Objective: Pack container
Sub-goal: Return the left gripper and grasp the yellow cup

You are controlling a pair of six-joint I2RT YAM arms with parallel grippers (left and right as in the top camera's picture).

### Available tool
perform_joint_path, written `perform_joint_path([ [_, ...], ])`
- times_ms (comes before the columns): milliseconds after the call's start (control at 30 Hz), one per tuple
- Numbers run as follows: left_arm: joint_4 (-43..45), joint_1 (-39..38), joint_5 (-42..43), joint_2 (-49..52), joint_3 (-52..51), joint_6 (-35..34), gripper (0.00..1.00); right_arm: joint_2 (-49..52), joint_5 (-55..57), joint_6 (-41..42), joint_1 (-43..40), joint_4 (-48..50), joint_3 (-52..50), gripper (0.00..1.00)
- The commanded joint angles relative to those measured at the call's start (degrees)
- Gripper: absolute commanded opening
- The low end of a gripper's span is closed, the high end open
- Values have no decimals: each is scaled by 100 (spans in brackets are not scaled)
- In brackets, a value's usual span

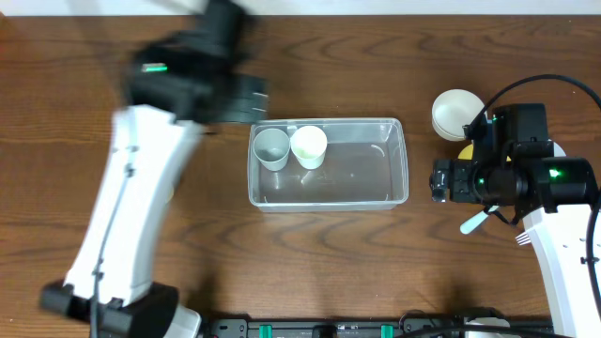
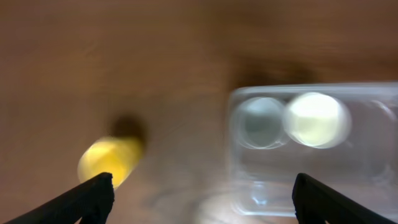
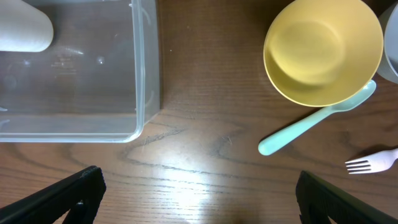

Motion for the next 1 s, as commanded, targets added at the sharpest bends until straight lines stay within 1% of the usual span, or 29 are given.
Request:
perform_joint_path([
  [0,-422,852,-138,140,-94,-1137,94,11,20,85,-42,-2,109,99],
  [67,-507,1355,-70,151,-326,-1169,95,13,17,85,-42,-2,109,99],
  [167,-354,1915,107,151,-850,-1165,95,11,17,85,-42,0,109,99],
  [233,-114,2212,280,151,-1340,-1123,95,11,17,85,-42,2,109,99],
  [367,592,2520,498,155,-2446,-970,95,13,17,85,-42,-2,109,99],
  [567,1578,2616,514,219,-3716,-763,96,11,17,85,-42,-4,109,99],
  [767,2004,2618,511,256,-4214,-649,95,11,15,85,-42,-4,109,99],
  [933,2201,2616,511,258,-4457,-651,88,11,15,85,-42,-9,109,99],
  [967,2227,2616,511,258,-4498,-651,85,11,15,85,-42,-9,109,99],
])
